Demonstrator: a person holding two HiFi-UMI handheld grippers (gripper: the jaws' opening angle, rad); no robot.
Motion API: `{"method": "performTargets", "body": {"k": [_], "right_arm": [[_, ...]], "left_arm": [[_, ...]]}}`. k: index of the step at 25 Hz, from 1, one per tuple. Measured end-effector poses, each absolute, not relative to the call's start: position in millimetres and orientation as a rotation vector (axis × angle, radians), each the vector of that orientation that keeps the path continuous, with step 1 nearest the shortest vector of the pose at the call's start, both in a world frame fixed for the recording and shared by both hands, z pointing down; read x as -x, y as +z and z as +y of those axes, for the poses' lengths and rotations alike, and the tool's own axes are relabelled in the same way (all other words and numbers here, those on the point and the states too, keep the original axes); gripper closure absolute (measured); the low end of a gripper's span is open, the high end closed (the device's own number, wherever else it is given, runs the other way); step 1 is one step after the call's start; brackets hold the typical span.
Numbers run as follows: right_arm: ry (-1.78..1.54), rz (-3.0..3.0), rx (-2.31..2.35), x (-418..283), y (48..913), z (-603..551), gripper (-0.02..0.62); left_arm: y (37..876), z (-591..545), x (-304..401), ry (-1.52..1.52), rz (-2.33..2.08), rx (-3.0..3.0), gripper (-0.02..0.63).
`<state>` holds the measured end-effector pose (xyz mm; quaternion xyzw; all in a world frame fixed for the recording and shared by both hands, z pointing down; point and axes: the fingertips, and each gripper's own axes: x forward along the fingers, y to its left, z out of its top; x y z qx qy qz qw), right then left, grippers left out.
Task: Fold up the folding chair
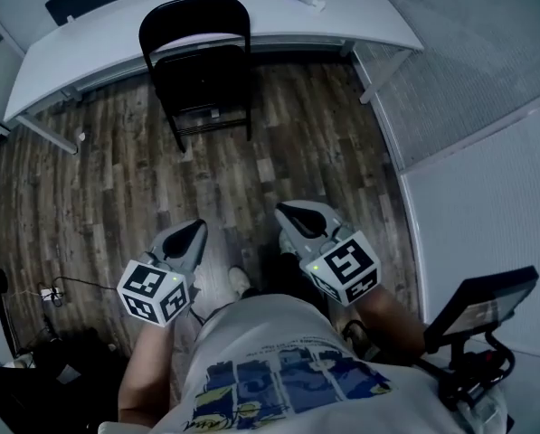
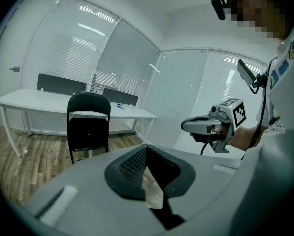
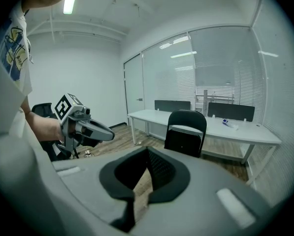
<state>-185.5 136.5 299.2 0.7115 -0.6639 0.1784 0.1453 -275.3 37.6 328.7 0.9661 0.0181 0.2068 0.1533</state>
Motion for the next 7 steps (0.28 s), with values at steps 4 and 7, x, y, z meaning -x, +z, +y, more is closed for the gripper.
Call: {"method": "performTargets", "body": {"k": [4, 7], "right_arm": [[0.512, -1.891, -2.070, 181.3, 289.8, 161.2, 0.592], [0.517, -1.857, -2.096, 176.9, 281.2, 175.5, 0.592]], "left_arm": [[320.3, 59.2, 270.1, 0.593, 0.078, -2.772, 0.603], [312.9, 69.4, 262.5, 0.595, 0.116, -2.771, 0.603]]}}
